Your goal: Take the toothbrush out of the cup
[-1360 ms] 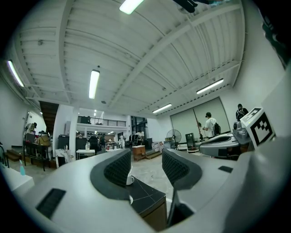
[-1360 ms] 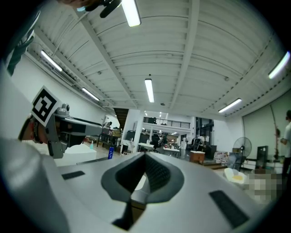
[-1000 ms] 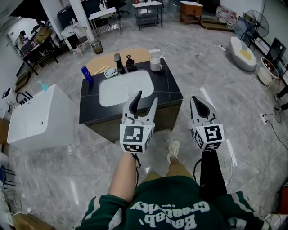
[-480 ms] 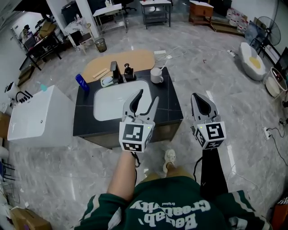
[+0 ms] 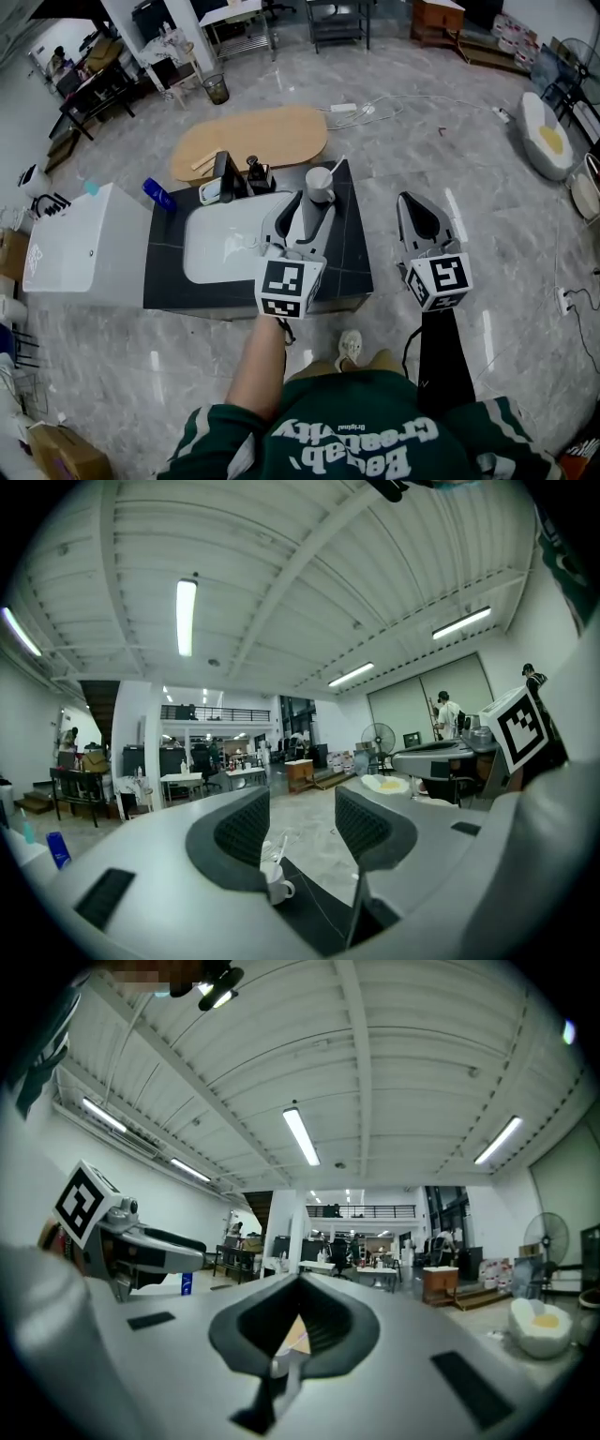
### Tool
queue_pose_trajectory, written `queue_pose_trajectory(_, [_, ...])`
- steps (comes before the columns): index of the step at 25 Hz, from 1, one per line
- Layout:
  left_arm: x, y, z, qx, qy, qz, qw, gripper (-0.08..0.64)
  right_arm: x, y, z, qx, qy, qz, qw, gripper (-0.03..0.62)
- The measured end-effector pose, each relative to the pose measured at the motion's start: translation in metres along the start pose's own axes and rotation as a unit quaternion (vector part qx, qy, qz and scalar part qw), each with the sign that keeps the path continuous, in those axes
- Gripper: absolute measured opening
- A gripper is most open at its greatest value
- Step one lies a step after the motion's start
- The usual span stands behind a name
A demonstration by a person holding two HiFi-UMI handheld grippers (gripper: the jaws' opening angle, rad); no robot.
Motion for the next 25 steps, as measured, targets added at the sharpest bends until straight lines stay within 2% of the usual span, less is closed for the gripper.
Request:
queue_pose_trajectory(7, [0.052,0.003,-0.021,0.007,0.028,0.001,0.9996,0.222,0.030,-0.035,-0.025,0.023,0.006,0.006,1.000,0.003])
queue_pose_trajectory(16, [0.099,0.010,-0.061,0.031,0.079,-0.014,0.9963,0.222,0.052,-0.050,-0.054,0.034,0.026,0.012,0.999,0.003])
queue_pose_trajectory(20, [0.126,0.018,-0.086,0.045,0.114,-0.024,0.9922,0.222,0.067,-0.054,-0.066,0.038,0.035,0.013,0.999,0.003])
queue_pose_trajectory(25, [0.162,0.026,-0.120,0.071,0.168,-0.034,0.9826,0.221,0.085,-0.067,-0.082,0.046,0.054,0.008,0.997,0.003])
Point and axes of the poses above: the fingertips, and each gripper's own axes: x forward along the fingers, y to its left, z out of its top, the point moved 5 cm from there along -x, backward along the fingers, and after that the axes turned 5 degrees about -y, right-handed, at the moved point
